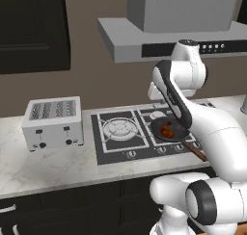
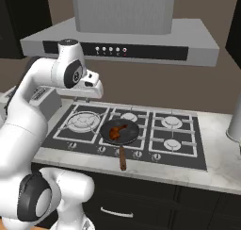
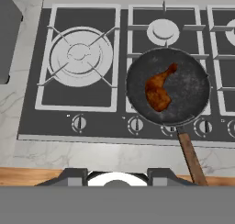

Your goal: Place the chicken drumstick on the plate and place the mushroom on the same plate.

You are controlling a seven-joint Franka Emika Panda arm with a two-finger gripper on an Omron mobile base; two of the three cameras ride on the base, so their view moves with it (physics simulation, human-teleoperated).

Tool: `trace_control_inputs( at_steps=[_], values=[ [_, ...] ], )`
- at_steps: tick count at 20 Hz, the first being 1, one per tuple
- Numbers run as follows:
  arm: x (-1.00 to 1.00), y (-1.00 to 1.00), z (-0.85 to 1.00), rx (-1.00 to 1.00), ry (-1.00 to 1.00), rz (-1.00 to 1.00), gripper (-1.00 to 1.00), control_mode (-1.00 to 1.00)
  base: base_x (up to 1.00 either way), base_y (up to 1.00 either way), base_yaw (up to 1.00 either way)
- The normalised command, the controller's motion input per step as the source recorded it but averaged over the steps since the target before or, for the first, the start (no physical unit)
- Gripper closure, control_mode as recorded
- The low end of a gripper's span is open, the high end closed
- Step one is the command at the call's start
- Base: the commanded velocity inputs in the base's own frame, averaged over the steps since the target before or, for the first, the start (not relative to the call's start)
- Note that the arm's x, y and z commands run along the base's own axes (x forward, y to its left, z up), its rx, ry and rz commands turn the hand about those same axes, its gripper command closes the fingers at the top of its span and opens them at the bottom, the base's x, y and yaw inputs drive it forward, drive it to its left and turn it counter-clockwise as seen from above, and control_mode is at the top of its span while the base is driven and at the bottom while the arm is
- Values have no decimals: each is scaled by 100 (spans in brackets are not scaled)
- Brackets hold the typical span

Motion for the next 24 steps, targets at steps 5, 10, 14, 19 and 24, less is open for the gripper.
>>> trace_control_inputs(
  at_steps=[5, 10, 14, 19, 24],
  values=[
    [1, -3, 0, 0, 0, 0, -100, -100, 0, 0, 0],
    [18, -9, -10, 0, 0, 0, -100, -100, 0, 0, 0],
    [18, -42, -52, 0, 10, 0, -100, -100, 0, 0, 0],
    [8, -35, -48, 0, 21, 0, -100, -100, 0, 0, 0],
    [10, -47, -43, 0, 19, 0, -100, -100, 0, 0, 0]
  ],
)
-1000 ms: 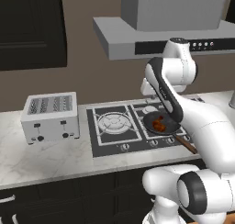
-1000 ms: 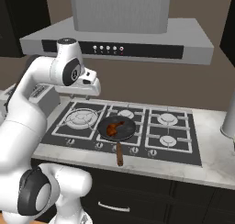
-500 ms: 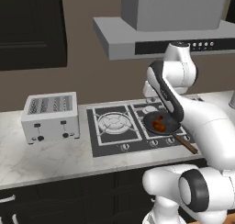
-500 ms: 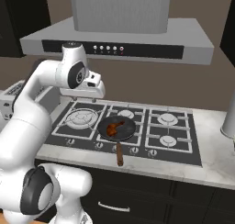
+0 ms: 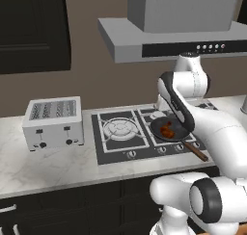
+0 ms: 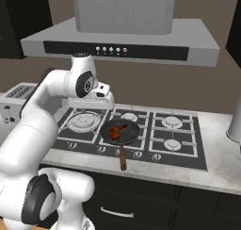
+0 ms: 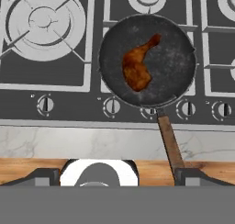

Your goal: Place the chicken drumstick on the plate and place the mushroom on the same plate.

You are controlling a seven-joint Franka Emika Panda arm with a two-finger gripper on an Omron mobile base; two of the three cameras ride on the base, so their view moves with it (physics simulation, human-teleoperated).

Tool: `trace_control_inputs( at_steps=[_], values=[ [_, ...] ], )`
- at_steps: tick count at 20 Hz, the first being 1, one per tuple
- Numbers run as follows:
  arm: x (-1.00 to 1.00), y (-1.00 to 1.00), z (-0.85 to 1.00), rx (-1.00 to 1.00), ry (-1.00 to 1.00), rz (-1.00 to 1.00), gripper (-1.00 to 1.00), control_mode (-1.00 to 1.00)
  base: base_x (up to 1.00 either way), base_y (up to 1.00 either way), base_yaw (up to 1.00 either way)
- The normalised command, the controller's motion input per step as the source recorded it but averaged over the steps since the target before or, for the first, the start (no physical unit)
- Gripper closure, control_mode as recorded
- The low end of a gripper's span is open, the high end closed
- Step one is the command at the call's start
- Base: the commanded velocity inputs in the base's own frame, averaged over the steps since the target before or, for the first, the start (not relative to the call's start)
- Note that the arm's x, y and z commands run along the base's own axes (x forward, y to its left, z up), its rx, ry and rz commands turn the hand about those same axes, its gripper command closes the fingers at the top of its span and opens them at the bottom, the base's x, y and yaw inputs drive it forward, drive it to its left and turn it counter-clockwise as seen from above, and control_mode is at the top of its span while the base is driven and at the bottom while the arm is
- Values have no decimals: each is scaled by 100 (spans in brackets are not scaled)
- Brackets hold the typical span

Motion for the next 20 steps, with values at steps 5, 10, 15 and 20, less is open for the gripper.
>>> trace_control_inputs(
  at_steps=[5, 10, 15, 20],
  values=[
    [27, -49, -49, 0, 12, 0, -100, -100, 0, 0, 0],
    [35, -32, -49, 1, 3, 0, -100, -100, 0, 0, 0],
    [29, -10, -46, 5, -6, 0, -100, -100, 0, 0, 0],
    [54, -1, -42, 1, -7, 0, -100, -100, 0, 0, 0]
  ],
)
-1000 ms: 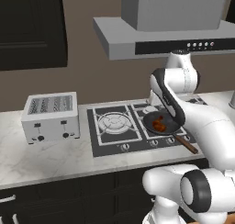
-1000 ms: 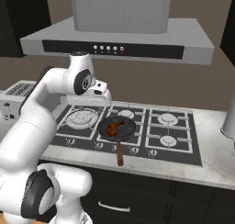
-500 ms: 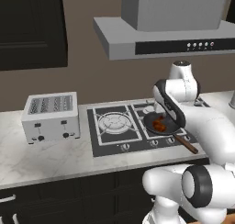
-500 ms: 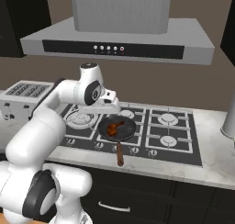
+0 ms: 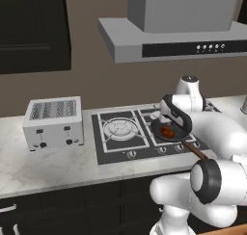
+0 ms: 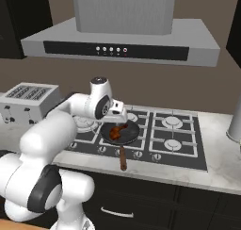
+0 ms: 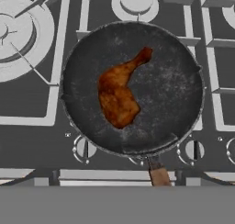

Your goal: Place the chicken drumstick on the plate and place the mushroom on the same plate.

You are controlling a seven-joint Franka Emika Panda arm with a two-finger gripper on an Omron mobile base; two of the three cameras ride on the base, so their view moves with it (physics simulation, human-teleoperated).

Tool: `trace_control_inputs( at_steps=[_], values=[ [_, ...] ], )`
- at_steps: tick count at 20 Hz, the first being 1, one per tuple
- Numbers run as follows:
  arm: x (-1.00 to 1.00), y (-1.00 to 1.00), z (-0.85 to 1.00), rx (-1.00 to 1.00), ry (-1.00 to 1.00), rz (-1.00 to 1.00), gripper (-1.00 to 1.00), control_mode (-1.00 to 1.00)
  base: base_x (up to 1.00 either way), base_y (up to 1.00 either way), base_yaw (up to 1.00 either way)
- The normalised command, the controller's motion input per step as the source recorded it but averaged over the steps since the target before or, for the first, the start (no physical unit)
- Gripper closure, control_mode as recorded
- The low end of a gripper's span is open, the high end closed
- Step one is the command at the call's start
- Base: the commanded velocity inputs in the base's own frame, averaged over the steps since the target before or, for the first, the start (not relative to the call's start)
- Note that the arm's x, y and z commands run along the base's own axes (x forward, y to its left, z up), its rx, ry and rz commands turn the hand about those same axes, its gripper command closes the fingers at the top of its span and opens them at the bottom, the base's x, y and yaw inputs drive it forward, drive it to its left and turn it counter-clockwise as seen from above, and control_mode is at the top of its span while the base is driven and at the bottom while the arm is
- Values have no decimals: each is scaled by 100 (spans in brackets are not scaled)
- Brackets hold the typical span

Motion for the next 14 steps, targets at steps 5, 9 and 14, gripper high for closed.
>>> trace_control_inputs(
  at_steps=[5, 9, 14],
  values=[
    [45, -3, -12, 0, -2, 0, -100, -100, 0, 0, 0],
    [26, -2, 0, 0, 0, 0, -100, -100, 0, 0, 0],
    [14, 0, -4, 0, 0, 0, -100, -100, 0, 0, 0]
  ],
)
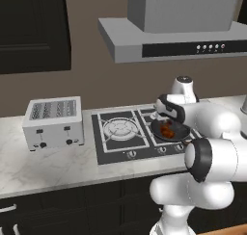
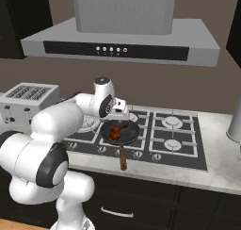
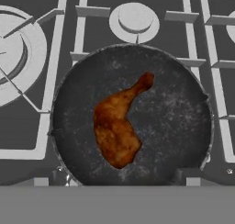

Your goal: Place the chicken drumstick on the plate and place the mushroom on the same plate.

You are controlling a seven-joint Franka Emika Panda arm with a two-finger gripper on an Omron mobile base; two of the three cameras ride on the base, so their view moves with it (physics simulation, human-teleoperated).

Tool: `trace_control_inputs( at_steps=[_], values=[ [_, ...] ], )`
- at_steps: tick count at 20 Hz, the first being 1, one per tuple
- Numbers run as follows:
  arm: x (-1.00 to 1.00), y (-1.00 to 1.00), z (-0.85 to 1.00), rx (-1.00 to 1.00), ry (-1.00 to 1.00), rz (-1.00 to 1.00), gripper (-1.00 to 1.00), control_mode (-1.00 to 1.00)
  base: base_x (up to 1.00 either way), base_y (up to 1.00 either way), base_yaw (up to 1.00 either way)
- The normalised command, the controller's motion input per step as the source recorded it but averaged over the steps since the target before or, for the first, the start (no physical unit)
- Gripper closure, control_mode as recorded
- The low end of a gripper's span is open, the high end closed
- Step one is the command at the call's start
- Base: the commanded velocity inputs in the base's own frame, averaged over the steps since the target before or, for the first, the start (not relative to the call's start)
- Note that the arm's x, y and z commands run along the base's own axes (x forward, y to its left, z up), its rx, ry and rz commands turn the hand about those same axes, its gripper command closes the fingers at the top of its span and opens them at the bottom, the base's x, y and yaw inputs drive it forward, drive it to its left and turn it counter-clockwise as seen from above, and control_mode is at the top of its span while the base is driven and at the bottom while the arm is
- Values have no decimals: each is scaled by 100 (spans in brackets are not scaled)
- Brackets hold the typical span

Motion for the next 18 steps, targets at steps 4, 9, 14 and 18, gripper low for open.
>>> trace_control_inputs(
  at_steps=[4, 9, 14, 18],
  values=[
    [0, 0, -35, 0, 0, 0, -100, -100, 0, 0, 0],
    [0, -2, -39, 0, 0, 1, -100, -100, 0, 0, 0],
    [15, -14, -39, 0, 0, 8, -100, -100, 0, 0, 0],
    [17, -3, -9, 0, 8, 13, -100, -100, 0, 0, 0]
  ],
)
